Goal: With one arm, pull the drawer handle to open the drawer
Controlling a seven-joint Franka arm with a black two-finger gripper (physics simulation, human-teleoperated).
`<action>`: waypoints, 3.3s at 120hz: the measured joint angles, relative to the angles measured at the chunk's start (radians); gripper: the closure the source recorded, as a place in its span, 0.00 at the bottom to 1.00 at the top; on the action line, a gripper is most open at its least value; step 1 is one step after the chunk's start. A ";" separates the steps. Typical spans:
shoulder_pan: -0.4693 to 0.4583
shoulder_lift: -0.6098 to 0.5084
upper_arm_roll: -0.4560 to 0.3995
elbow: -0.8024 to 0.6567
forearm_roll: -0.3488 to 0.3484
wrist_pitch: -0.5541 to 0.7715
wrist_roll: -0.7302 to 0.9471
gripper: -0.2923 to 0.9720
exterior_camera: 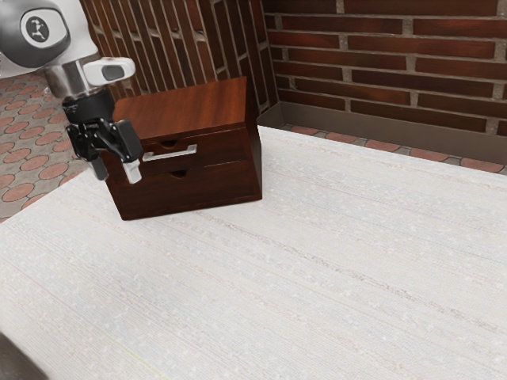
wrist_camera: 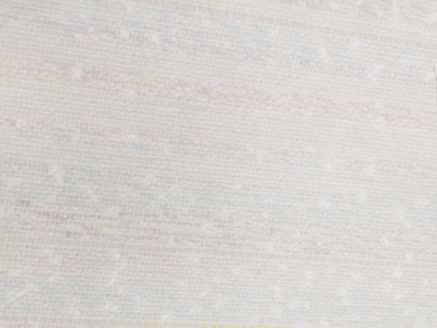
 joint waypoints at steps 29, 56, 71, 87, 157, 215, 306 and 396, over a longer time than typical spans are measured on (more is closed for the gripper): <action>0.001 -0.019 -0.003 0.015 -0.001 0.117 0.078 0.23; 0.003 -0.226 0.016 0.069 0.067 0.051 0.134 0.23; 0.006 -0.208 0.013 0.054 0.100 0.074 0.240 0.23; 0.002 -0.142 0.008 0.004 0.086 0.210 0.422 0.23; 0.000 -0.042 -0.010 -0.250 0.075 0.681 1.006 0.38; 0.003 -0.007 -0.024 -0.267 0.201 0.813 1.118 0.46; 0.014 0.143 -0.022 -0.170 0.213 0.856 0.922 0.51; 0.016 0.183 -0.018 -0.172 0.219 0.915 0.872 0.59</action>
